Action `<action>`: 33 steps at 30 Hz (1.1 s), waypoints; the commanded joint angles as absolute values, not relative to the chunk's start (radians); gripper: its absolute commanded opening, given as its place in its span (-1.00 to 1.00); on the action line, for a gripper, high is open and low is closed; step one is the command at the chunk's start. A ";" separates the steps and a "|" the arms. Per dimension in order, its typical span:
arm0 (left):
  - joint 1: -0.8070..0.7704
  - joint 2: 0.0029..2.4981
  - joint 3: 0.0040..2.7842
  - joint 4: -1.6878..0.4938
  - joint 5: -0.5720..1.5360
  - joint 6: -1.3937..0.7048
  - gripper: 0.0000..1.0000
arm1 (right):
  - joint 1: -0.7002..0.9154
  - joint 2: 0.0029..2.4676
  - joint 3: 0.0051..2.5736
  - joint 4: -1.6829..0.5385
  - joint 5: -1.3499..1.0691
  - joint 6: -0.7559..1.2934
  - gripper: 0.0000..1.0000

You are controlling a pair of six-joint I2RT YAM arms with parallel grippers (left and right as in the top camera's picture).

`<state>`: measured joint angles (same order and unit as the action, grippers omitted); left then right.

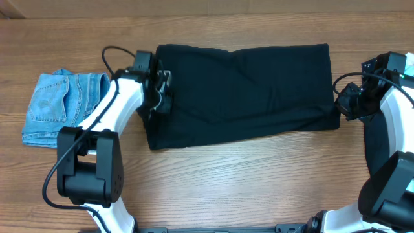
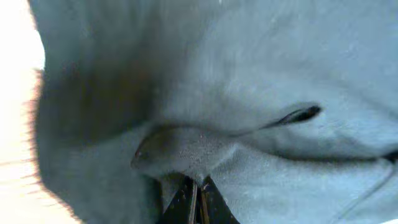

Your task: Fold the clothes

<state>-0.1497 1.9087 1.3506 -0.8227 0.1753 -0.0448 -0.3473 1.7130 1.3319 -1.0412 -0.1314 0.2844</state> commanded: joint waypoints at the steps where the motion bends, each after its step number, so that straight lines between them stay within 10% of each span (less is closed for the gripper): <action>1: -0.144 1.902 1.485 -0.876 0.126 -0.037 -0.92 | -0.354 1.716 1.328 -1.041 -0.133 0.289 -0.91; 25: -0.135 1.907 1.522 -0.597 0.031 0.029 -0.90 | -0.354 1.757 1.328 -0.970 -0.107 0.319 -0.90; 27: -0.135 1.909 1.522 -0.597 0.009 0.030 -0.27 | -0.354 1.764 1.328 -0.974 -0.106 0.319 -0.71; 28: -0.133 1.909 1.523 -0.601 -0.053 0.025 0.13 | -0.354 1.764 1.328 -0.973 -0.106 0.319 -0.14; 29: -0.128 1.908 1.523 -0.608 -0.089 0.005 0.40 | -0.357 1.764 1.328 -0.973 -0.101 0.319 0.02; 33: -0.080 1.907 1.528 -0.751 0.067 -0.006 0.72 | -0.371 1.765 1.328 -0.981 -0.052 0.319 0.63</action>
